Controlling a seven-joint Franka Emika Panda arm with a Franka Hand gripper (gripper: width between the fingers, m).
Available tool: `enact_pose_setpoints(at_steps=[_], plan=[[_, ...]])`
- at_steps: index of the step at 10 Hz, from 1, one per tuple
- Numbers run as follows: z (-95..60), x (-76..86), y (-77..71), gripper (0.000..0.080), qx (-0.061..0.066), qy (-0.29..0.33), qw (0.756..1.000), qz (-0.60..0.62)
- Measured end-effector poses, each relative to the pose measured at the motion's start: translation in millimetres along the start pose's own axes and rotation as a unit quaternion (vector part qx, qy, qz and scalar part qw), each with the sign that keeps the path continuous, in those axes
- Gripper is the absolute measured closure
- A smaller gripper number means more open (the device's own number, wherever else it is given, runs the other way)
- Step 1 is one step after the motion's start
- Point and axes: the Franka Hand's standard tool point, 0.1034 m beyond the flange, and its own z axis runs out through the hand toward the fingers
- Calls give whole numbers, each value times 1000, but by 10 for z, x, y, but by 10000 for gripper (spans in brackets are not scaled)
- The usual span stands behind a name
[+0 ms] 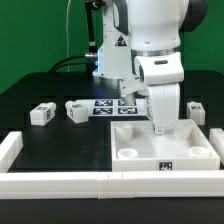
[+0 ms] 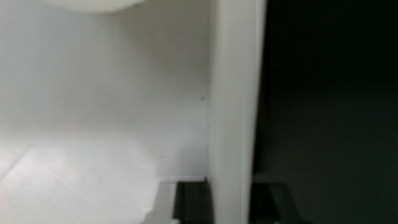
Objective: Assemble one leg
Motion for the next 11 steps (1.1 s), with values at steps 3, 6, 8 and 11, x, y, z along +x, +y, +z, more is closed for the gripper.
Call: enact_pose_setpoints(at_steps=[3, 6, 8, 11], plan=[[8, 136, 214, 739, -2, 2, 1000, 0], [9, 146, 220, 739, -4, 2, 1000, 1], [13, 143, 217, 668, -6, 3, 1000, 6], [14, 135, 216, 482, -6, 3, 1000, 7]])
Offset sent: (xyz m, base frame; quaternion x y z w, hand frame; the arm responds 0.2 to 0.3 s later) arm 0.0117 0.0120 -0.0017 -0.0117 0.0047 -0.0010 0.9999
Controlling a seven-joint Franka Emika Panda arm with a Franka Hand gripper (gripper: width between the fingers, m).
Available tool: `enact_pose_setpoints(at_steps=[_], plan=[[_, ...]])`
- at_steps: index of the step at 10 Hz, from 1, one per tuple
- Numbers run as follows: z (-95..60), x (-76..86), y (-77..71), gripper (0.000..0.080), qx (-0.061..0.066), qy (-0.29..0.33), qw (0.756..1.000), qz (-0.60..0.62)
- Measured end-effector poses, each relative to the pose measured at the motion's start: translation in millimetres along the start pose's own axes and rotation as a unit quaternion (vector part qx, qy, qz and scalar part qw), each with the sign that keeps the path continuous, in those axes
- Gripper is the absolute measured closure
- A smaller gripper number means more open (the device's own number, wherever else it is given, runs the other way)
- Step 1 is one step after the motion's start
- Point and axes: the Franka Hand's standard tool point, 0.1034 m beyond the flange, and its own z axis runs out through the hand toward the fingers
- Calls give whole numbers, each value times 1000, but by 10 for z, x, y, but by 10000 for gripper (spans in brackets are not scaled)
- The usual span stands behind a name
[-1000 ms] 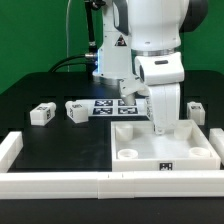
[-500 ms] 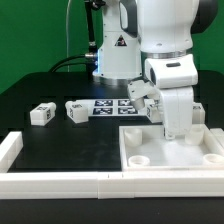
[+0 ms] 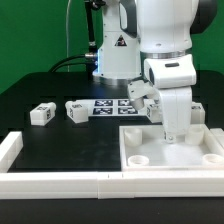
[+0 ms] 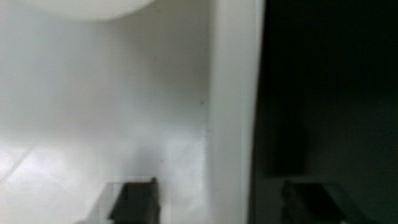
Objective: Assemble one leg
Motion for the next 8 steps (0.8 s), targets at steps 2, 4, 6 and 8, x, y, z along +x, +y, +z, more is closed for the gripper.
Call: enact_pose_setpoints(at_steps=[2, 4, 6, 8], plan=[[0, -6, 0, 191, 0, 0, 1000, 1], [1, -9, 0, 158, 0, 0, 1000, 1], [1, -10, 0, 152, 0, 0, 1000, 1], [1, -9, -1, 151, 0, 0, 1000, 1]])
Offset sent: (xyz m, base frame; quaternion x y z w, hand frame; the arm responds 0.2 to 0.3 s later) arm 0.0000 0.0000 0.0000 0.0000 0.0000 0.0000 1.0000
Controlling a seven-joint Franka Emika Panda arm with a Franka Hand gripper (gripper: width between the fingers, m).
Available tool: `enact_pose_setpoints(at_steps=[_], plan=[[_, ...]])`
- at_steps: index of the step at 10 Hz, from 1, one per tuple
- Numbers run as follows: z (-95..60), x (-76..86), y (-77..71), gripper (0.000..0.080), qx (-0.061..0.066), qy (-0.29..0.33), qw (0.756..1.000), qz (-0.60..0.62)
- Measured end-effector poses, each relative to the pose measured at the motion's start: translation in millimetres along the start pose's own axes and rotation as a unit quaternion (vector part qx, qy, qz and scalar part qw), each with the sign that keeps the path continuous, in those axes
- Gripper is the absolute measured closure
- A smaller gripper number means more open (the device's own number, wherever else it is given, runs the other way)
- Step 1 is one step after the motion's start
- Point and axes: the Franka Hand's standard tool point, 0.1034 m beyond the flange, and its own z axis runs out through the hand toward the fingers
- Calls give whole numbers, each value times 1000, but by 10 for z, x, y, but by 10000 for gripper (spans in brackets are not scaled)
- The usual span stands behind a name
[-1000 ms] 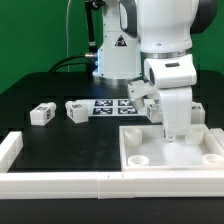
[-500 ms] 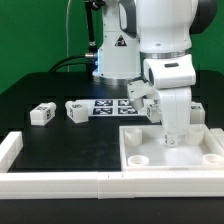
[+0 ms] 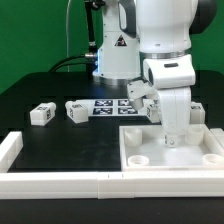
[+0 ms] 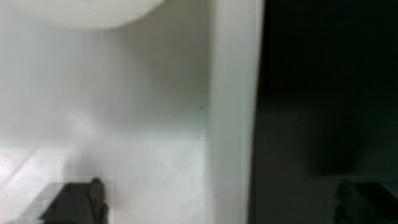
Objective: Assemble one leg
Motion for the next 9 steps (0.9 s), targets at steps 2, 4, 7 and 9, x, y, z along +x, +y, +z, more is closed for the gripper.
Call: enact_pose_setpoints(at_steps=[2, 4, 7, 9], plan=[[-167, 75, -75, 151, -9, -4, 999, 37], [-413, 164, -152, 151, -24, -10, 998, 54], [-432, 162, -180, 151, -24, -11, 997, 72], [-430, 166, -182, 151, -25, -8, 988, 151]])
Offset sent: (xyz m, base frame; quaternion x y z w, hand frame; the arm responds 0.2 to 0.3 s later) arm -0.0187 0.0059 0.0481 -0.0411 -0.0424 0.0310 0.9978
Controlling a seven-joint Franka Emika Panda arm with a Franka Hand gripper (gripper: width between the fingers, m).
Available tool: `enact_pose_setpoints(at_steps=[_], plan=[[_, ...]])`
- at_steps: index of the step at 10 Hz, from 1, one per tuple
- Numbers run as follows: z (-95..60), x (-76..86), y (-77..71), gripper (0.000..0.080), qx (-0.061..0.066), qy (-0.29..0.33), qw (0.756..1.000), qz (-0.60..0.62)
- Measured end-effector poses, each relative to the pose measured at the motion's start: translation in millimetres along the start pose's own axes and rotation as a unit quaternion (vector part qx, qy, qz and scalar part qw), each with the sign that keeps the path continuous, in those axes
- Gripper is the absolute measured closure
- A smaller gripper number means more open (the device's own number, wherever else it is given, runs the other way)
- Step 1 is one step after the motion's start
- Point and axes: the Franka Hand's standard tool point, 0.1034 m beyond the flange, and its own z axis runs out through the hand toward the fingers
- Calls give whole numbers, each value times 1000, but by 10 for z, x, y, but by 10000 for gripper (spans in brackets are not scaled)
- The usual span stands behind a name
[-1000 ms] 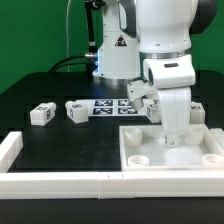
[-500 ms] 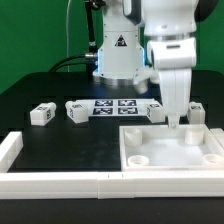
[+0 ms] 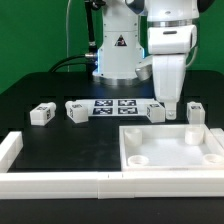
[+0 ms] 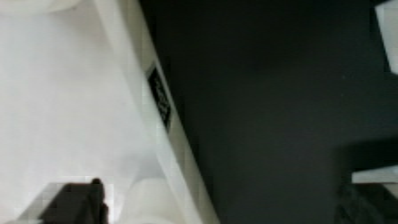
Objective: Assemble one leg
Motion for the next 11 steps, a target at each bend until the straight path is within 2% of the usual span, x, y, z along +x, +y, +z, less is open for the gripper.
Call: enact_pose_setpoints(at_steps=[2, 3, 4, 7, 8, 9, 11], plan=[[5, -2, -7, 151, 1, 0, 994, 112], [32, -32, -41, 151, -9, 15, 983, 182], [77, -57, -170, 151, -8, 25, 953, 303], [154, 36, -435, 151, 1, 30, 884, 467], [178, 103, -548, 151, 7, 28, 844, 536], [174, 192, -614, 151, 11, 27, 811, 584], [161, 292, -657, 151, 17, 29, 756, 653]])
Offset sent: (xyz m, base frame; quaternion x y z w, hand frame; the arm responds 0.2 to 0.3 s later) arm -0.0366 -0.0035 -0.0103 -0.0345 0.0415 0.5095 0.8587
